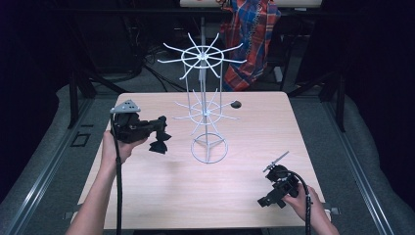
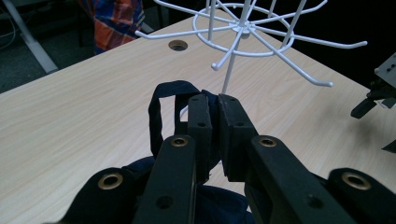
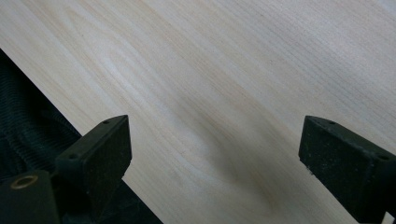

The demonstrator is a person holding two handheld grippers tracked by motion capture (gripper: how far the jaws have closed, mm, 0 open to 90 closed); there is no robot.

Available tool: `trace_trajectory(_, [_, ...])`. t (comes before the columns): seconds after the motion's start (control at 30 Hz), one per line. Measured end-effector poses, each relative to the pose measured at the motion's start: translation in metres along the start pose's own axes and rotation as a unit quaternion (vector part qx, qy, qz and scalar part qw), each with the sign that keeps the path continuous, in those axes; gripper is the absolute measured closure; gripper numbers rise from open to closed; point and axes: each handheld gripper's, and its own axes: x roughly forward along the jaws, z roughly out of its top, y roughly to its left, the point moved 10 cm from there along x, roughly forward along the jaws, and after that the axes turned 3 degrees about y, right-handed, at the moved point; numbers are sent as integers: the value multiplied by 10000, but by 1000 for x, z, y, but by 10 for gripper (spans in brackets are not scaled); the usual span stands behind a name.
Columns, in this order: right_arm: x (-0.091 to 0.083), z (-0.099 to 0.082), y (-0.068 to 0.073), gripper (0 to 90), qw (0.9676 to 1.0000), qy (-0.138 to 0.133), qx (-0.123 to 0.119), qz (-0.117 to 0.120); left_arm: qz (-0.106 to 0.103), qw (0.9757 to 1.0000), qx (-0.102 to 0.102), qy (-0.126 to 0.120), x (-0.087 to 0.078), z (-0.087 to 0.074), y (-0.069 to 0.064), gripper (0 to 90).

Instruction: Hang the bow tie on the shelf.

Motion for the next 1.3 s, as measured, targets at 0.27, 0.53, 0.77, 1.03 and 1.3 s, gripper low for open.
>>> trace_trajectory(0.27, [0, 0, 0, 90, 10000, -3, 5, 8, -61, 9999, 85, -72, 1, 8, -6, 847])
trace_trajectory(0.53, [-1, -1, -2, 90, 10000, 36, -32, -44, -109, 9997, 173, -96, 5, 15, -11, 847])
trace_trajectory(0.77, [-1, -2, -3, 90, 9999, 62, -74, -82, -145, 9996, 244, 13, 14, 14, -15, 847])
trace_trajectory(1.03, [-1, -2, -2, 90, 9999, 60, -66, -48, -171, 9993, 313, 103, 24, 14, -18, 847])
trace_trajectory(1.3, [-1, -2, -2, 90, 10000, 60, -61, -37, -145, 9990, 382, 172, 31, 14, -22, 847])
